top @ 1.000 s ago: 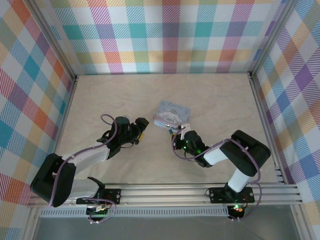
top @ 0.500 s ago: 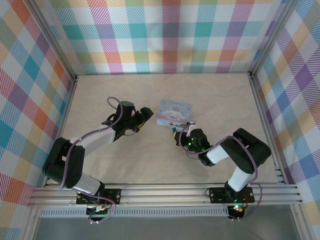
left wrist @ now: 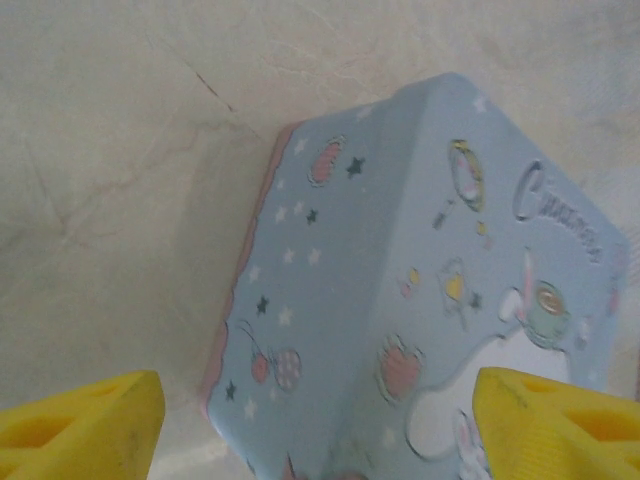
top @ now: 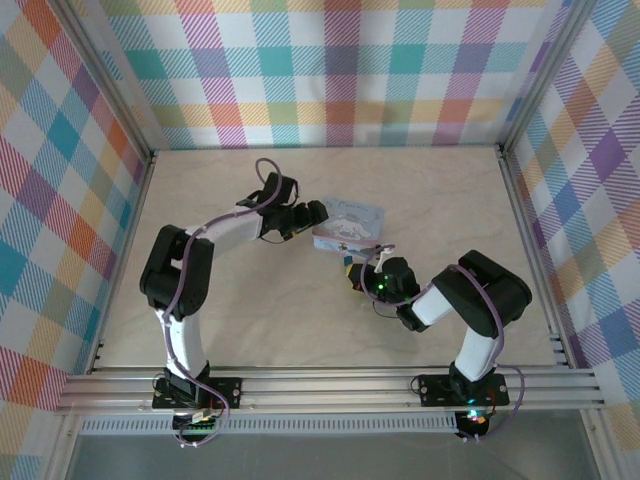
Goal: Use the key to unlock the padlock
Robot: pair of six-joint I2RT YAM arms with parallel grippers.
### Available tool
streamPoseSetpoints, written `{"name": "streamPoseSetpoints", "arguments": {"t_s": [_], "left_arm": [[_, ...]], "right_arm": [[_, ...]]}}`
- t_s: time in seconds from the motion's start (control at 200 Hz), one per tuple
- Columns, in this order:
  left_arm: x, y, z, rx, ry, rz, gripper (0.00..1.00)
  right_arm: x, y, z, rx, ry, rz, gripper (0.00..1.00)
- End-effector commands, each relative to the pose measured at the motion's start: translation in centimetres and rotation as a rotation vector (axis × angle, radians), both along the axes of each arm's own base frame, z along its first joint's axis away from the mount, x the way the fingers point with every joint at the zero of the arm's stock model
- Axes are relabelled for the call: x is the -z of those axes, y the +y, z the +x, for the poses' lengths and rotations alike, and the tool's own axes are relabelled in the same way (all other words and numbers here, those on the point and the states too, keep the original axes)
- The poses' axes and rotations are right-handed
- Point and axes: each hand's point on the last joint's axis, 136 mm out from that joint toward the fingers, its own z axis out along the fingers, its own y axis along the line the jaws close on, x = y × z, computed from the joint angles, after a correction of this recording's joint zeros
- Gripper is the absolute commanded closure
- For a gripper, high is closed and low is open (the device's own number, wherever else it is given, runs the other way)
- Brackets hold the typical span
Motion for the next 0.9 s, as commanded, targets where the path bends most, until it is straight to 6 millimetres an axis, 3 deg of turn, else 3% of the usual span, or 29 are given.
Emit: {"name": "streamPoseSetpoints", "arguments": {"t_s": [0.0, 0.285, 0.455, 0.695, 0.895], "left_arm": [[2.1, 0.5, -0.5, 0.062, 0.08, 0.069, 0.2], [4.8, 1.2, -1.6, 0.076, 0.149, 0.116, 0.24], [5.9, 2.5, -3.8, 0.054, 0.176, 0.141, 0.24], [6.2, 4.6, -7.7, 0.0, 0.201, 0.134, 0.23], [6.4, 5.5, -9.7, -0.031, 0.198, 0.114, 0.23]], "right_arm": [[1.5, -0.7, -0.3, 0.014, 0.05, -0.011, 1.0], [2.0, -1.0, -0.5, 0.002, 0.065, -0.014, 1.0], [2.0, -1.7, -0.8, 0.007, 0.072, -0.018, 0.97], [2.5, -1.8, -1.7, -0.028, 0.126, -0.041, 0.93], [3.0, -2.3, -2.6, -0.031, 0.161, -0.058, 0.87]]}}
